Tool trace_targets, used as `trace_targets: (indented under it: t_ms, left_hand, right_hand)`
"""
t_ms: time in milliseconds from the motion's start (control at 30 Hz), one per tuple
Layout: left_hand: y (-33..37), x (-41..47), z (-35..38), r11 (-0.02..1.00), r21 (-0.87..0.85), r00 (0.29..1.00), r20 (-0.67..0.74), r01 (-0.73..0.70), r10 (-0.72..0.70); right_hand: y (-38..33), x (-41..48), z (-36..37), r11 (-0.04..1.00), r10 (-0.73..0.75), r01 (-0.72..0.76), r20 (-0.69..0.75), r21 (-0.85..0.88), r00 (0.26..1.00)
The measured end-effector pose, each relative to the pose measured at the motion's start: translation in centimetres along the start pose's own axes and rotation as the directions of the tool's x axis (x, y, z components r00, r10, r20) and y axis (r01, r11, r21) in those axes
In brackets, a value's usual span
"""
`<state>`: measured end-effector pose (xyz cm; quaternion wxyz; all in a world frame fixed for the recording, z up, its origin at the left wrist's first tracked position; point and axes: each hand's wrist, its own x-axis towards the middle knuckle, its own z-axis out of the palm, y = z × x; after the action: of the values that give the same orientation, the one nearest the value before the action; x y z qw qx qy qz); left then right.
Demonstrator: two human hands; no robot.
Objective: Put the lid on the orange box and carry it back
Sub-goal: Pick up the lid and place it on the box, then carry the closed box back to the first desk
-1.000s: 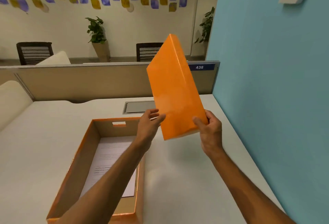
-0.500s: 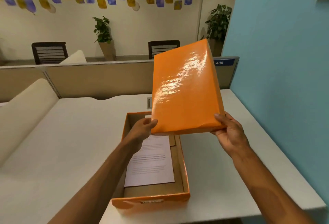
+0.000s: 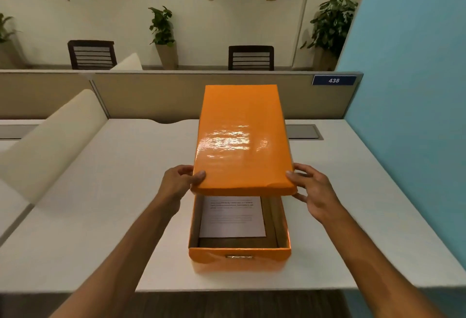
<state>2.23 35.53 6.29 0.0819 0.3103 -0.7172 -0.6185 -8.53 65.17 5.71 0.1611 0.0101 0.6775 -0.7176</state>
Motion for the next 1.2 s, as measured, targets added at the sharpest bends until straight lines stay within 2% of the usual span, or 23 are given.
trace_targets:
  t_ms: [367,767,1200]
  left_hand:
    - [-4.8,-4.2,-0.6,0.983,0.184,0.999,0.017,0.027,-0.031]
    - [-7.8,-6.2,-0.4,0.969,0.231,0.993,0.052,0.09,-0.105]
    - [-9.0,-6.6,-0.5,0.982,0.164,0.992,0.063,0.094,-0.106]
  right_hand:
    - [4.8,-3.0,-0.8,0.958,0.172,-0.168,-0.002,-0.231,0.985]
    - [6.8,-5.2,-1.3,0.937,0.243,-0.228,0.026,-0.266,0.97]
    - [7.1,-5.9,-1.5,0.928,0.279,-0.259,0.039,-0.268,0.96]
